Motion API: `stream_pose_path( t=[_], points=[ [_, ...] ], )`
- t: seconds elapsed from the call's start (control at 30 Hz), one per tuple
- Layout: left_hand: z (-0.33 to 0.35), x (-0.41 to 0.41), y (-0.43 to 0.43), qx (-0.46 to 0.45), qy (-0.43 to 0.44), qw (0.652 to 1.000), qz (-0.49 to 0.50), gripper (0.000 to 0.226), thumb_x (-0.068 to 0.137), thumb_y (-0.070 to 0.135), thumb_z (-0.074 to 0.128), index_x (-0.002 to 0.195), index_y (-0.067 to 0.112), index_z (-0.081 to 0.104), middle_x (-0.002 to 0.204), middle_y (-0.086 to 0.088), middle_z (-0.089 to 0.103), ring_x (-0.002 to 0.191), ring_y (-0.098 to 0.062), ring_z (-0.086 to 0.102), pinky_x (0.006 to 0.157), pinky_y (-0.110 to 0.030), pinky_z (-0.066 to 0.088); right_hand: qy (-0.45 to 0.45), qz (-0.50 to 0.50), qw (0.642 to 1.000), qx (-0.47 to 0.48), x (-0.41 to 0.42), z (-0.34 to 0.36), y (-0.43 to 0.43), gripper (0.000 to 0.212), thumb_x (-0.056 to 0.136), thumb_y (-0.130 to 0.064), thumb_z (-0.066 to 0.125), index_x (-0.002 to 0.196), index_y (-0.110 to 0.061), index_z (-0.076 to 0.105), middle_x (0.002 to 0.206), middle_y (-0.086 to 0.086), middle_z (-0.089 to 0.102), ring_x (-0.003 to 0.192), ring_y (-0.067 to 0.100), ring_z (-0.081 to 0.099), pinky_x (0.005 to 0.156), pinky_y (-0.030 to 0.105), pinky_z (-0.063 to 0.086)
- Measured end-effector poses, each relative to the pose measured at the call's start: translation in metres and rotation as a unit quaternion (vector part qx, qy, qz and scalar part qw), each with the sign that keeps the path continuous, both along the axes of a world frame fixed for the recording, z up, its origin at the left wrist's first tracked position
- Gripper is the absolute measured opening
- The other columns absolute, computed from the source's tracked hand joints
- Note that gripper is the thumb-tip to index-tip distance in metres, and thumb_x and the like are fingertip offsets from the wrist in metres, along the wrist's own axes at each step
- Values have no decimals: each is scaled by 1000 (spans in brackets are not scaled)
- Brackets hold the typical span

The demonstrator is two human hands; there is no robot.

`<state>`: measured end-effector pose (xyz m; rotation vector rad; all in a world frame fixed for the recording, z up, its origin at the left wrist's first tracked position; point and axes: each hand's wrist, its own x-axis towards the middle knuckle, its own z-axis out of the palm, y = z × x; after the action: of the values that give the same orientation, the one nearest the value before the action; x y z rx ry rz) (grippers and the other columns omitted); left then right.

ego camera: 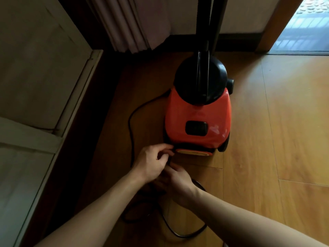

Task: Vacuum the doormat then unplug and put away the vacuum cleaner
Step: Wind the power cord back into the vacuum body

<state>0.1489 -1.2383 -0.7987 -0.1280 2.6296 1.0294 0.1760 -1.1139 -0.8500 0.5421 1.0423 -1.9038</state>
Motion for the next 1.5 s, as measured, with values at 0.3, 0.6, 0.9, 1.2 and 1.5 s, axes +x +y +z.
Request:
stream_pose_path(
  t=[0.3, 0.6, 0.9, 1.2, 1.5],
  points=[
    [33, -43, 6, -173, 236, 929, -226, 88, 81, 59, 65, 154, 25, 29, 164, 3, 15, 152, -13, 12, 119, -34, 19, 25, -47, 992, 117, -12, -20, 22, 32, 105, -27, 57, 100, 4, 64, 74, 13, 63, 68, 25, 68, 59, 30, 56],
    [30, -57, -4, -218, 217, 908, -283, 101, 82, 65, 58, 158, 19, 12, 166, 6, 3, 153, -10, 2, 123, -40, 17, 21, -161, 973, 162, -28, -21, 80, 22, 103, -17, 58, 103, 4, 62, 61, 4, 47, 48, 13, 45, 48, 26, 52],
    [25, -54, 3, -209, 224, 915, -262, 102, 77, 61, 63, 158, 19, 16, 166, 3, 8, 153, -14, 5, 121, -43, 23, 19, -259, 958, 123, -21, 15, 112, 32, 102, -27, 58, 73, -23, 44, 54, -6, 26, 41, 7, 23, 37, 20, 20],
    [36, -51, 5, -234, 208, 911, -267, 96, 81, 48, 67, 157, 19, 18, 165, 7, 7, 152, -11, 5, 118, -33, 20, 311, -174, 918, 173, -3, 52, 98, 36, 102, -35, 45, 83, -9, 60, 55, -6, 40, 45, 9, 34, 42, 21, 29],
    [42, -52, 3, -207, 183, 921, -273, 80, 93, 53, 47, 158, 25, 12, 165, 14, -2, 151, -5, -3, 120, -30, 19, 498, 68, 834, 227, -7, 46, 64, 17, 108, -19, 42, 95, -26, 51, 71, -14, 52, 62, 5, 46, 59, 27, 39]
  ],
)
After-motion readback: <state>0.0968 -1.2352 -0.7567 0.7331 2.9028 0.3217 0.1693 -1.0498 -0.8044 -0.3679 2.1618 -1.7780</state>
